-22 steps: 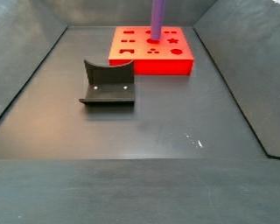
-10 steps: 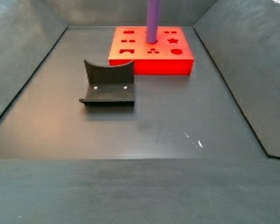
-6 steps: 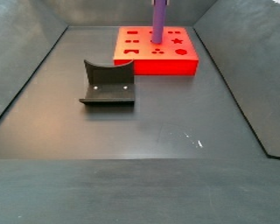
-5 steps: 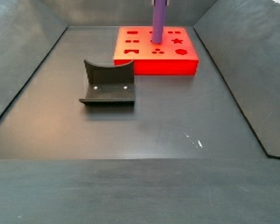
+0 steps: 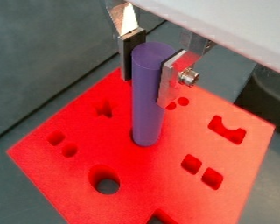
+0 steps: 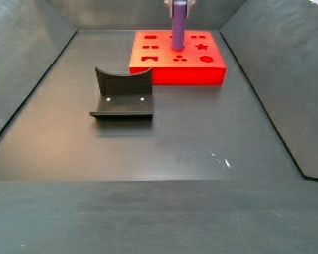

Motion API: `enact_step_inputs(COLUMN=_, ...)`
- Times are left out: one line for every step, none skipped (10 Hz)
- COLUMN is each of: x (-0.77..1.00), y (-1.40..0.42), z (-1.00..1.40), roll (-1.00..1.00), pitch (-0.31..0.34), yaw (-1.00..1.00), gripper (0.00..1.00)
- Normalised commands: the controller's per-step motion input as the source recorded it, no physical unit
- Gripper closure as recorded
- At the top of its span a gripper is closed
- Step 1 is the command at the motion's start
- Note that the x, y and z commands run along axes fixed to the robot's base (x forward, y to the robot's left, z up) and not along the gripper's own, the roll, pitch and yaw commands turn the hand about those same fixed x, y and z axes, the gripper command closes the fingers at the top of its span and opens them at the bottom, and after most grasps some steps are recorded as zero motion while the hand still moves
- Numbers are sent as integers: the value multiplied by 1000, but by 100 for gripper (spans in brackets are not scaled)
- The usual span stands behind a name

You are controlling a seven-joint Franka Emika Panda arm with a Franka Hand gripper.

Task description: Insert the round object.

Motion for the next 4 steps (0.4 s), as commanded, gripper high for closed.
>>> enact_step_inputs(x=234, y=-63, z=-791, roll=209, pitch=106, yaw=-106, gripper=100)
enact_step_inputs(x=91, y=-17, z=-1000, roll=140, pitch=0, yaw=-120, gripper=100)
enact_step_inputs(x=0, y=0, z=-583, roll=94, pitch=-27, yaw=-80, gripper=100)
enact_step_inputs(x=0, y=0, z=0, roll=0, pitch=0, yaw=0, gripper=100)
